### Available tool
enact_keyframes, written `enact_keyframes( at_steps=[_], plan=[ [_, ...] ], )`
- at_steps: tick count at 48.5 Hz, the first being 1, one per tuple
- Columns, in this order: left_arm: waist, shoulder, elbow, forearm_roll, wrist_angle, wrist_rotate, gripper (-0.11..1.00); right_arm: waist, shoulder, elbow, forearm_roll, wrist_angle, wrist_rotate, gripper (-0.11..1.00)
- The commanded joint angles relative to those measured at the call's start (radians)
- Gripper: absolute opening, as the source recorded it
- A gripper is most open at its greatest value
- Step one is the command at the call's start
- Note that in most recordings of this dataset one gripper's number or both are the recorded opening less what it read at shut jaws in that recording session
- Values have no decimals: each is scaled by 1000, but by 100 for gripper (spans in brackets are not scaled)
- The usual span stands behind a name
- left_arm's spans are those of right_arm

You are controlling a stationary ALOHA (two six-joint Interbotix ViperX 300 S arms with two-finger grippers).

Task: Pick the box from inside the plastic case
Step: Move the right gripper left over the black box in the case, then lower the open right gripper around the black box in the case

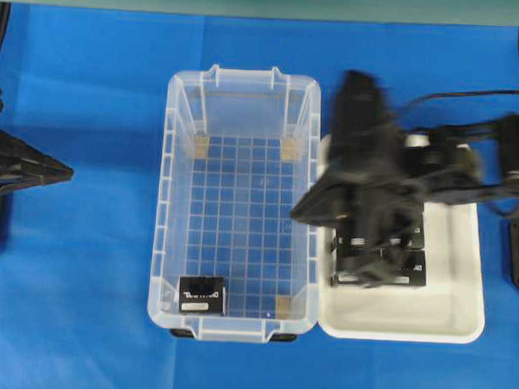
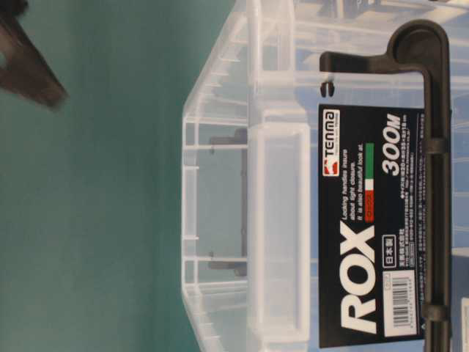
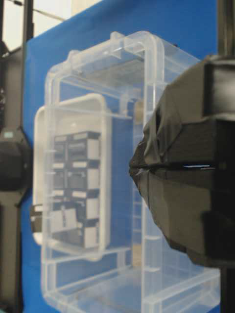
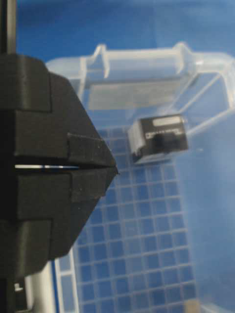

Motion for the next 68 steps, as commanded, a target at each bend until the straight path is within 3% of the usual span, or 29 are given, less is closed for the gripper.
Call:
enact_keyframes(
  at_steps=[1, 10, 19, 26, 29, 39, 44, 61, 68],
  plan=[
    [2, 2, -32, 3, 5, 0, -7, -3, 97, -120, 3, 133, -5, -2],
    [2, -2, -32, 3, 26, 0, -7, -3, 278, -302, 5, 319, -40, 1],
    [0, -3, -32, 2, 48, 0, -7, -12, 414, -425, 34, 408, -141, 7],
    [-5, -6, -32, 3, 49, 0, -7, -38, 474, -459, 106, 417, -216, 18],
    [-6, -11, -34, 2, 51, 0, -7, -54, 488, -457, 150, 410, -242, 29],
    [-6, -25, -37, 3, 80, -2, -7, -81, 522, -437, 268, 362, -324, 85],
    [-5, -25, -37, 3, 86, -2, -7, -91, 540, -434, 310, 336, -365, 99],
    [-6, -25, -37, 3, 86, -2, -7, -130, 641, -416, 568, 327, -515, 99],
    [-6, -25, -35, 3, 86, -2, -7, -129, 683, -414, 638, 321, -555, 99]
  ],
)
